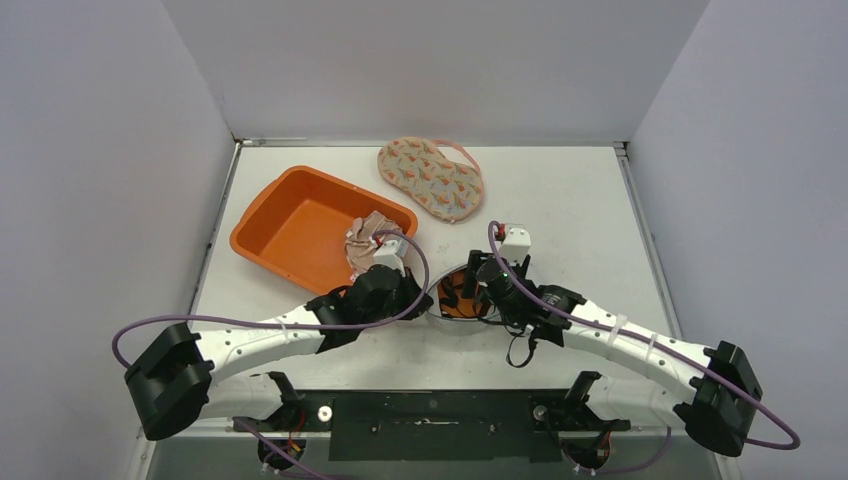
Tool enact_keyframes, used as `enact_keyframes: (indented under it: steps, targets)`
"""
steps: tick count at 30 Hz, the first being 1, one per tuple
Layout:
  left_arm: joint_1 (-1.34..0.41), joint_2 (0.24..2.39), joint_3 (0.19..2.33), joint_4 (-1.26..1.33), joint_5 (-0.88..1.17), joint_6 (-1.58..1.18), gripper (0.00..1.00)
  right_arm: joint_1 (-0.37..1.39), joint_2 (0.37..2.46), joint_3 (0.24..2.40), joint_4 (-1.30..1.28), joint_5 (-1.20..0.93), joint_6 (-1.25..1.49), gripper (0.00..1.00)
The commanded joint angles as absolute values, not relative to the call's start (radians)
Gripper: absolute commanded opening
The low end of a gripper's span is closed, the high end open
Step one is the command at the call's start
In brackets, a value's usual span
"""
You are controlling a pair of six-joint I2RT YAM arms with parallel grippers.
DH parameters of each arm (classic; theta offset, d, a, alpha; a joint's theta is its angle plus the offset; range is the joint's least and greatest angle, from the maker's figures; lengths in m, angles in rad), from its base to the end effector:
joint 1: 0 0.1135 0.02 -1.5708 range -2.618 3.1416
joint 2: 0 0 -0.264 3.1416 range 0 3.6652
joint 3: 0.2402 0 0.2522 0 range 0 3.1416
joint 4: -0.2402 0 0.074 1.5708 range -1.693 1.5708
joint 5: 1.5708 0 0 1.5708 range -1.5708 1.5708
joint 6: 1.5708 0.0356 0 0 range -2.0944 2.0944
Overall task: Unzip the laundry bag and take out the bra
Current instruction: Pick up the bra from the laundry bag.
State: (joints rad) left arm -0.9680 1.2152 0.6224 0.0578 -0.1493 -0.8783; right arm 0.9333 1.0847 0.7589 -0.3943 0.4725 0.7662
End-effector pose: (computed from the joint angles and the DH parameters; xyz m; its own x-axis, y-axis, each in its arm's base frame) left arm 0.1510 -0.2101 0.2182 -0.7557 -0.2445 -0.6076 0.2513 0.7485 -0.6137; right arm 0.1484 0.1731 0.2557 -0.6378 0.1763 -0.7498 -0.0967 0.9474 0.3050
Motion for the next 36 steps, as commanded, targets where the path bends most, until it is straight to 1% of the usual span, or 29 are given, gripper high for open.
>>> enact_keyframes:
  steps: [1, 6, 14, 18, 19, 23, 26, 30, 34, 36]
  targets:
    - [-0.973, 1.221, 0.636, 0.109, -0.15, -0.864, 0.0, 0.896, 1.087, 0.71, -0.317, 0.423, 0.743, 0.64]
    - [-0.973, 1.225, 0.641, 0.11, -0.15, -0.861, 0.0, 0.873, 1.089, 0.653, -0.266, 0.378, 0.749, 0.57]
    - [-0.973, 1.239, 0.646, 0.118, -0.14, -0.861, 0.0, 0.861, 1.141, 0.634, -0.213, 0.35, 0.75, 0.49]
    - [-0.974, 1.243, 0.647, 0.12, -0.138, -0.862, 0.0, 0.861, 1.139, 0.628, -0.197, 0.345, 0.75, 0.48]
    - [-0.974, 1.244, 0.647, 0.12, -0.138, -0.862, 0.0, 0.861, 1.139, 0.631, -0.204, 0.352, 0.75, 0.5]
    - [-0.973, 1.249, 0.654, 0.115, -0.14, -0.861, 0.0, 0.87, 1.1, 0.64, -0.229, 0.408, 0.74, 0.64]
    - [-0.974, 1.252, 0.657, 0.115, -0.14, -0.861, 0.0, 0.879, 1.083, 0.668, -0.261, 0.439, 0.714, 0.66]
    - [-0.974, 1.257, 0.657, 0.116, -0.138, -0.862, 0.0, 0.879, 1.084, 0.697, -0.28, 0.454, 0.677, 0.64]
    - [-0.973, 1.255, 0.655, 0.115, -0.137, -0.865, 0.0, 0.876, 1.096, 0.707, -0.247, 0.431, 0.623, 0.57]
    - [-0.973, 1.253, 0.654, 0.114, -0.137, -0.865, 0.0, 0.873, 1.123, 0.72, -0.242, 0.409, 0.598, 0.54]
